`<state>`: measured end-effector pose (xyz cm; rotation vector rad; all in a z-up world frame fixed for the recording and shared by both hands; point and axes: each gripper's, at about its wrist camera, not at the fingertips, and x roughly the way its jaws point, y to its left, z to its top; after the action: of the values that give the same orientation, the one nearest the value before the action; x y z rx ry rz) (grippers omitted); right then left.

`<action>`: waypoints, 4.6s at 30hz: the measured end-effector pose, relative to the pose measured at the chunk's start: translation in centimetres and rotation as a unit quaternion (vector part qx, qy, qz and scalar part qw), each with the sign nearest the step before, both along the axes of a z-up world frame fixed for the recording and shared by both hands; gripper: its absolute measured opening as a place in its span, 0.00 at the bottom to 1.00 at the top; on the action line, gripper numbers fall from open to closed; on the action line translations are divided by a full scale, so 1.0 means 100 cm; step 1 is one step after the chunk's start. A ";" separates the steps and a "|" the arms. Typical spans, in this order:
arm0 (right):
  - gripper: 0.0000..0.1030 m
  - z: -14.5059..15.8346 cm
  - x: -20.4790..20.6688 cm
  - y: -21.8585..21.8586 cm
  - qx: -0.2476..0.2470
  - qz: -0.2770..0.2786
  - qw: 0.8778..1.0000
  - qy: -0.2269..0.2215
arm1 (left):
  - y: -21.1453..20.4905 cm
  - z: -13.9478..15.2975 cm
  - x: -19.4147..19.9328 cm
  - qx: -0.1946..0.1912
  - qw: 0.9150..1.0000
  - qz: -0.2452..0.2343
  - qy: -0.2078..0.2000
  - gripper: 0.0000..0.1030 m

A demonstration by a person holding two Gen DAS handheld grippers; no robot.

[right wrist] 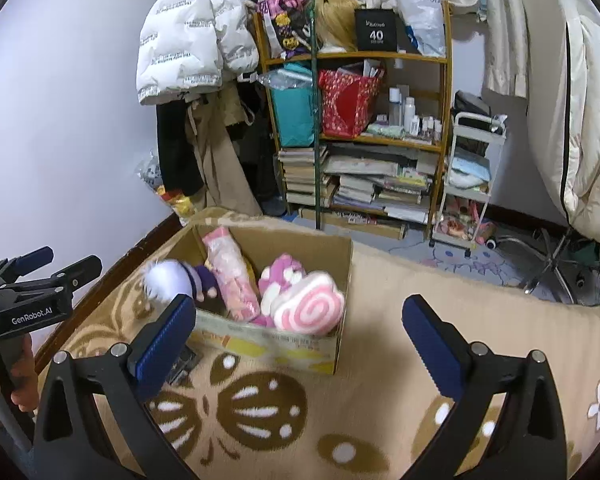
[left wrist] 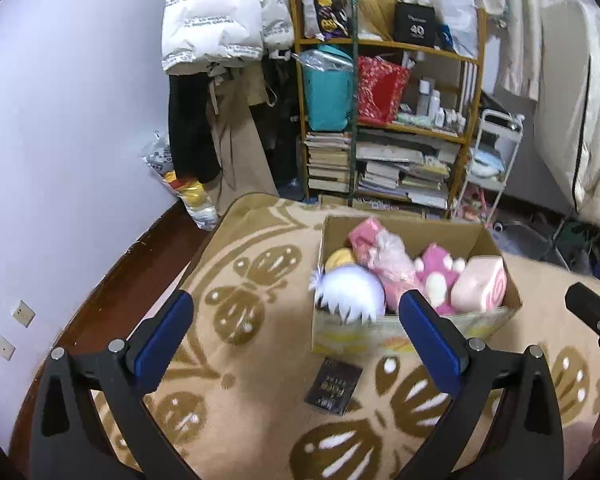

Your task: Organize soft objects

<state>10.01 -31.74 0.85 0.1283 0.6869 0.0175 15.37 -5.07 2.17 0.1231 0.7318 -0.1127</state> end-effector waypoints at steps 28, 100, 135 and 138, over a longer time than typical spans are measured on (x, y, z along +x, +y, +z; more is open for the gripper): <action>1.00 -0.076 -0.008 -0.010 0.020 -0.018 0.998 0.057 | 0.005 -0.133 0.021 0.018 0.991 -0.036 0.125 0.98; 1.00 -0.058 -0.033 -0.022 0.039 -0.039 0.998 -0.016 | -0.090 -0.033 0.043 -0.006 0.990 -0.143 -0.003 0.67; 1.00 0.017 -0.111 -0.001 0.004 -0.017 0.992 -0.127 | 0.035 0.016 -0.128 -0.052 0.987 -0.017 -0.153 1.00; 1.00 0.017 -0.115 0.000 0.002 -0.016 0.991 -0.130 | 0.040 0.009 -0.140 -0.050 0.986 -0.016 -0.158 1.00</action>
<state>-1.48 -31.71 2.53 0.1369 0.4246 0.0050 1.38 -1.02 3.04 0.0560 0.4065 -0.1567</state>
